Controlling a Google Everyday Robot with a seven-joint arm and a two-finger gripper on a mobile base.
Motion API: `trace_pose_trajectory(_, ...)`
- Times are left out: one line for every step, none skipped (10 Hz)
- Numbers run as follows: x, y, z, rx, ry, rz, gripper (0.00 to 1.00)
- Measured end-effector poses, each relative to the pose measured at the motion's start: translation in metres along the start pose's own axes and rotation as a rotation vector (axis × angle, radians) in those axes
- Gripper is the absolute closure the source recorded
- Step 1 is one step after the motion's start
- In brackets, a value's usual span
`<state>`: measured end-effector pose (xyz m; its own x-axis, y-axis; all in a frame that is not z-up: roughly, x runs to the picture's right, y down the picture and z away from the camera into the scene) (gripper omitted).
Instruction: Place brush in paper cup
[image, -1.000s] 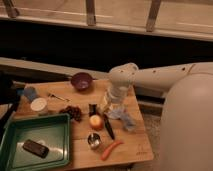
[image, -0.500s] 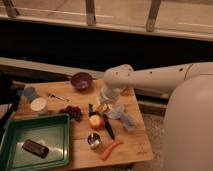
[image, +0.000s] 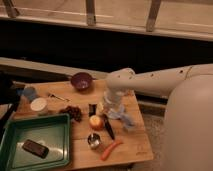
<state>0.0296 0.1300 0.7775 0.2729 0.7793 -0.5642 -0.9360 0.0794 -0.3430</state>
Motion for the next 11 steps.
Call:
trace_pose_trajectory(0.005,-0.003,0.005,0.002,0.014,0.009,0.32)
trace_pose_trajectory(0.009,-0.005,0.011,0.004,0.031,0.016,0.32)
trace_pose_trajectory(0.016,-0.008,0.018,0.006,0.053,0.028,0.32)
trace_pose_trajectory(0.022,-0.012,0.027,0.009,0.082,0.038,0.32)
trace_pose_trajectory(0.027,-0.011,0.037,0.009,0.111,0.037,0.32)
trace_pose_trajectory(0.03,-0.009,0.046,0.009,0.137,0.032,0.32)
trace_pose_trajectory(0.032,-0.006,0.056,0.008,0.168,0.024,0.32)
trace_pose_trajectory(0.034,-0.003,0.064,0.006,0.191,0.016,0.32)
trace_pose_trajectory(0.035,-0.002,0.069,0.006,0.206,0.01,0.32)
trace_pose_trajectory(0.036,0.0,0.076,0.013,0.232,-0.003,0.32)
trace_pose_trajectory(0.035,0.003,0.086,0.03,0.265,-0.024,0.32)
